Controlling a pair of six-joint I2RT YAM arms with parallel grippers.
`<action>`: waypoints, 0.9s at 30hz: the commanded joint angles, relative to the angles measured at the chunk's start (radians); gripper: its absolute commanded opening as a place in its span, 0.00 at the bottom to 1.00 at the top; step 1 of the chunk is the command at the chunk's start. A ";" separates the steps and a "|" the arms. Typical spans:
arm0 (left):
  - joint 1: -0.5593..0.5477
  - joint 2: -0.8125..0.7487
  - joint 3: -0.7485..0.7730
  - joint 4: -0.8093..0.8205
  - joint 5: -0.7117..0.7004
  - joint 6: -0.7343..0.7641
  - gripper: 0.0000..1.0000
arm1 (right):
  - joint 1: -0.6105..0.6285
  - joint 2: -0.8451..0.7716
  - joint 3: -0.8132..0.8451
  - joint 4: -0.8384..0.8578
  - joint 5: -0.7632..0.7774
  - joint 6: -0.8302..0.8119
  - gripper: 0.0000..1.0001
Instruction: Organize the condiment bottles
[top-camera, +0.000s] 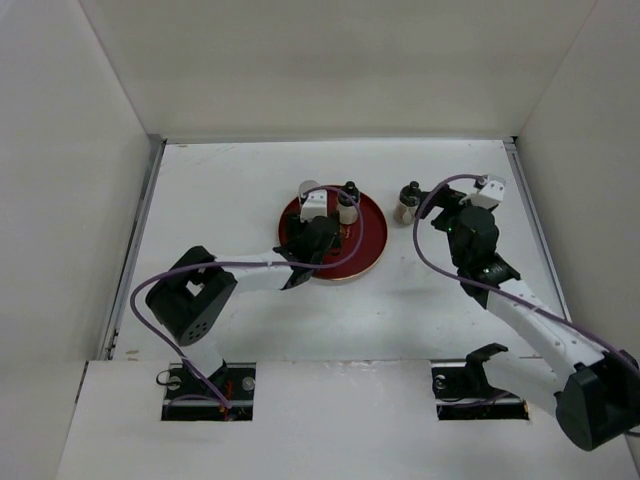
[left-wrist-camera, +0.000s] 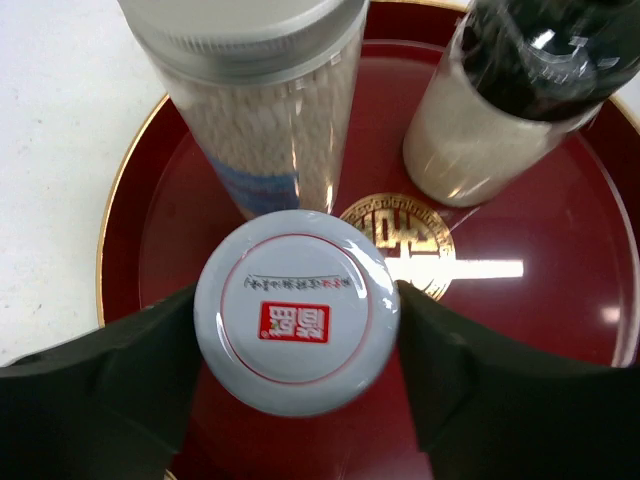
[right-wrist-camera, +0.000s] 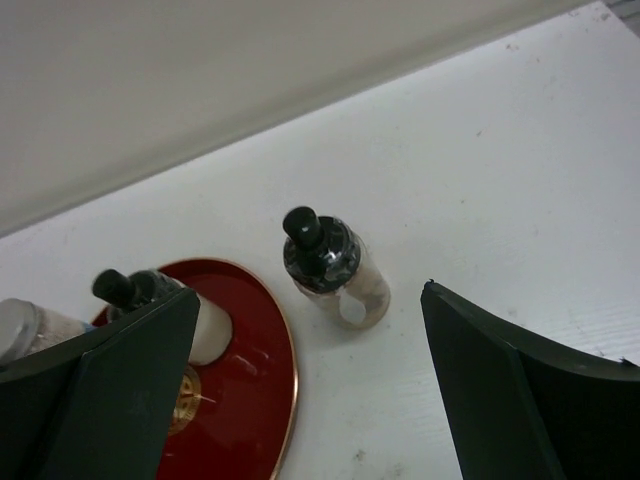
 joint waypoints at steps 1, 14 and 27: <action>0.008 -0.038 0.014 0.143 -0.008 -0.028 0.79 | -0.002 0.082 0.029 0.022 -0.004 0.007 1.00; -0.012 -0.516 -0.191 0.146 -0.045 -0.036 1.00 | -0.005 0.453 0.262 -0.004 -0.033 -0.043 1.00; 0.072 -1.205 -0.556 -0.151 -0.068 -0.232 1.00 | -0.022 0.748 0.443 0.002 0.005 -0.079 1.00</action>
